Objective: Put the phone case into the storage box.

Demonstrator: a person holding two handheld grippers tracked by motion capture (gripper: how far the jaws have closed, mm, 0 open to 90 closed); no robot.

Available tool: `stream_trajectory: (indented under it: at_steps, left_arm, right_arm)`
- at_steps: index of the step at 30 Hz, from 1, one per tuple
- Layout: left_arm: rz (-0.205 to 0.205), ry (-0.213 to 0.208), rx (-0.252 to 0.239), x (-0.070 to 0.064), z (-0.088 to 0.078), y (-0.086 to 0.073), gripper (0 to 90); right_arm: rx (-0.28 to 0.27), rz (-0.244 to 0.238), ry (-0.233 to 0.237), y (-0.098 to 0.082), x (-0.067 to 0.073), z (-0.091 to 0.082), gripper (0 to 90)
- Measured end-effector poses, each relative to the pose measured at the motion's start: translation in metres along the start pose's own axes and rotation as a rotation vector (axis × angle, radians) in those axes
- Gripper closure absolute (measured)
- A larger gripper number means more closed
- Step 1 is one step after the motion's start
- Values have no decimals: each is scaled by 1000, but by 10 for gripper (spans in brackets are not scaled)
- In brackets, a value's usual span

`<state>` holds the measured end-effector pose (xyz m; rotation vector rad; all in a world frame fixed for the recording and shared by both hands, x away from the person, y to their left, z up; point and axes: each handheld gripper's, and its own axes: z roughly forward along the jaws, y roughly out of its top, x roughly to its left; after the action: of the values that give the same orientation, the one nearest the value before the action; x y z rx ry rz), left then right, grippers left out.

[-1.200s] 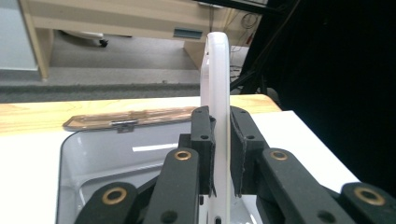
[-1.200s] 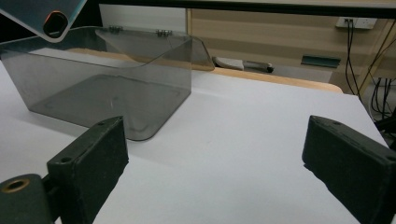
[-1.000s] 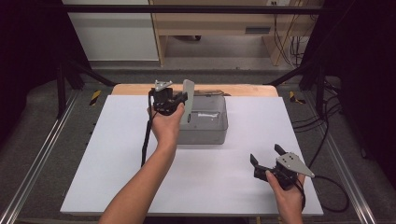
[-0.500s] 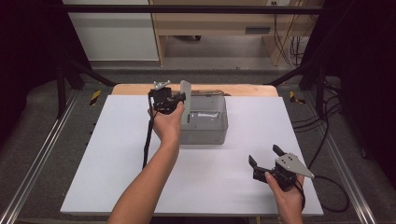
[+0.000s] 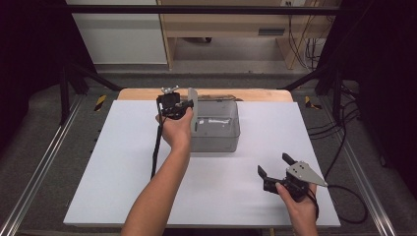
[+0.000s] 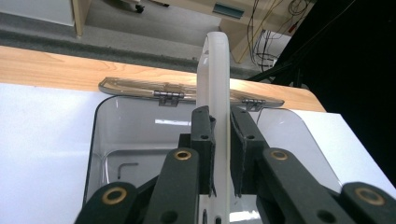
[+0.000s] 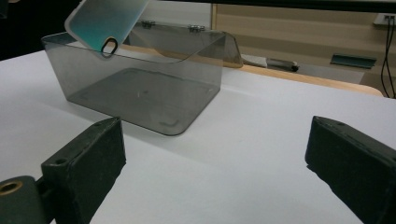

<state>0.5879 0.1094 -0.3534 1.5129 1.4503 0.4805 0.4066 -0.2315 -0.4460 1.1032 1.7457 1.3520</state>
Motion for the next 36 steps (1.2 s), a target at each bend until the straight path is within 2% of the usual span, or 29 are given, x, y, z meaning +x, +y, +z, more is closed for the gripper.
stream_trajectory:
  at_steps: [3, 7, 9, 13, 18, 21, 24, 36]
  left_arm:
    - [15, 16, 10, 2, 0, -1, 811]
    - [11, 20, 16, 6, 0, -5, 812]
    - [-7, 21, 18, 9, 1, -7, 811]
    - [-15, 33, 22, 14, 1, -11, 811]
    - [-53, 31, 25, 17, 4, -13, 811]
    - [-42, 43, 36, 18, 7, -14, 812]
    - [-76, 38, 39, 20, 9, -16, 812]
    - [-50, 48, 87, 21, 17, -30, 811]
  right_arm:
    - [4, -3, 6, 0, 1, -1, 50]
    - [6, -3, -4, 1, 0, -2, 50]
    - [8, 1, -7, 1, 0, -1, 50]
    - [8, 0, -7, 0, -1, -1, 50]
    - [12, 4, -4, 0, -1, -1, 50]
    - [19, 5, -7, -2, -1, 0, 50]
    - [15, 6, -1, -1, -2, 0, 50]
    - [26, 8, 4, -1, -1, 1, 49]
